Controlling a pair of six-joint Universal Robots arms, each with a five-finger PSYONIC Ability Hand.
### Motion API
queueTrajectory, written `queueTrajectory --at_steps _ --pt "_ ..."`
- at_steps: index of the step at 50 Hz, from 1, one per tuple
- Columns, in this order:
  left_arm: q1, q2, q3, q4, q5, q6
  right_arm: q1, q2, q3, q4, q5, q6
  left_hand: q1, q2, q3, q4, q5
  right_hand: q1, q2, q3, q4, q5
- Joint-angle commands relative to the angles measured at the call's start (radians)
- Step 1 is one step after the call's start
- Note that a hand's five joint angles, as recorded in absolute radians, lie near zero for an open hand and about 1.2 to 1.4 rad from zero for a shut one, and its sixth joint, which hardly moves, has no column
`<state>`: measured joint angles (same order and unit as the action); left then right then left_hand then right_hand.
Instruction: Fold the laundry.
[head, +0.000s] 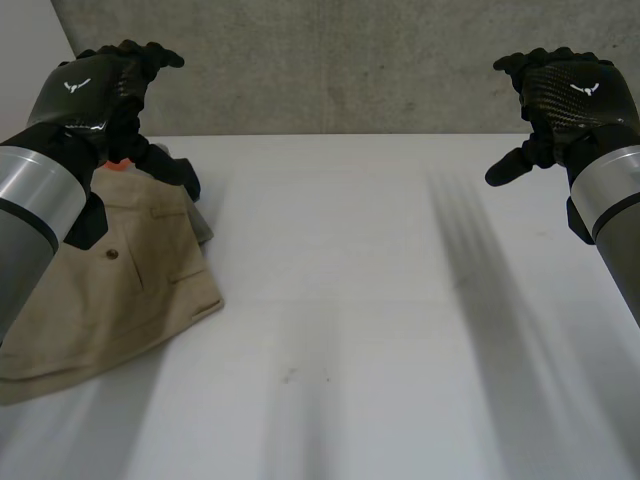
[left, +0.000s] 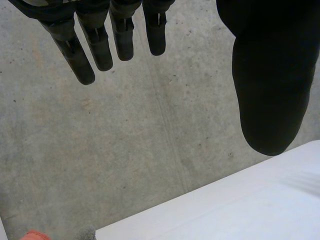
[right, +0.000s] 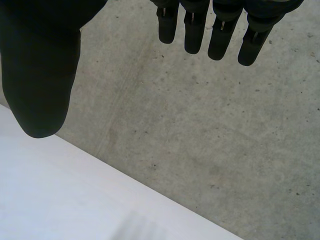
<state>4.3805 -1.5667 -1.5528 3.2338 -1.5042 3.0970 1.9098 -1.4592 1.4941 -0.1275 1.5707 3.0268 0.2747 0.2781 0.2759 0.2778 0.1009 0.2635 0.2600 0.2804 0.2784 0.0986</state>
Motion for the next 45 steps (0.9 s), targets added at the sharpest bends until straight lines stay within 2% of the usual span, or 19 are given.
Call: queueTrajectory --at_steps 1,11,14,20,21,22,25,28,36,41,43,45 --pt "0.001 0.01 -0.003 0.0 0.002 0.0 0.0 0.0 0.0 0.0 0.0 0.0 -0.099 -0.103 -0.101 -0.102 -0.1 -0.089 -0.085 -0.106 -0.104 -0.099" --pt "-0.001 0.008 0.0 0.0 0.004 0.005 0.002 -0.001 0.002 0.002 -0.001 -0.005 -0.079 -0.082 -0.08 -0.082 -0.08 -0.089 -0.085 -0.106 -0.104 -0.099" --pt "-0.001 0.001 0.013 -0.003 0.005 0.046 0.003 0.0 0.003 0.002 -0.003 -0.025 -0.073 -0.076 -0.074 -0.076 -0.074 -0.089 -0.085 -0.106 -0.104 -0.099" --pt "0.017 -0.055 0.03 -0.011 -0.005 0.346 0.008 0.008 0.009 0.0 -0.006 -0.045 -0.076 -0.079 -0.077 -0.079 -0.077 -0.089 -0.085 -0.106 -0.104 -0.099" --pt "0.021 -0.079 0.03 -0.011 -0.008 0.449 0.009 0.008 0.009 0.0 -0.006 -0.045 -0.076 -0.079 -0.077 -0.079 -0.077 -0.089 -0.085 -0.106 -0.104 -0.099" --pt "0.025 -0.091 0.03 -0.011 -0.01 0.494 0.009 0.01 0.009 0.0 -0.006 -0.045 -0.076 -0.079 -0.077 -0.079 -0.077 -0.089 -0.085 -0.106 -0.104 -0.099" --pt "0.059 -0.128 0.028 -0.006 -0.043 0.639 0.011 0.011 0.011 0.002 -0.006 -0.045 -0.076 -0.079 -0.077 -0.079 -0.077 -0.089 -0.085 -0.106 -0.104 -0.099" --pt "0.106 -0.194 0.031 -0.002 -0.076 0.712 0.012 0.011 0.011 0.002 -0.006 -0.045 -0.093 -0.097 -0.095 -0.096 -0.094 -0.089 -0.085 -0.106 -0.104 -0.099" --pt "0.234 -0.418 0.074 0.075 -0.074 0.739 0.014 0.013 0.025 0.0 -0.012 -0.043 -0.099 -0.103 -0.101 -0.102 -0.1 -0.089 -0.085 -0.106 -0.104 -0.099" --pt "0.315 -0.516 0.097 0.155 -0.024 0.758 0.015 0.031 0.032 0.0 -0.014 -0.045 -0.088 -0.091 -0.089 -0.091 -0.088 -0.089 -0.085 -0.106 -0.104 -0.099" --pt "0.341 -0.552 0.105 0.184 0.013 0.77 0.015 0.045 0.031 0.0 -0.014 -0.045 -0.035 -0.039 -0.036 -0.038 -0.036 -0.089 -0.085 -0.106 -0.104 -0.099" --pt "0.352 -0.564 0.109 0.201 0.027 0.773 0.015 0.062 0.031 0.0 -0.012 -0.046 0.21 0.207 0.209 0.207 0.209 -0.089 -0.085 -0.106 -0.104 -0.099"
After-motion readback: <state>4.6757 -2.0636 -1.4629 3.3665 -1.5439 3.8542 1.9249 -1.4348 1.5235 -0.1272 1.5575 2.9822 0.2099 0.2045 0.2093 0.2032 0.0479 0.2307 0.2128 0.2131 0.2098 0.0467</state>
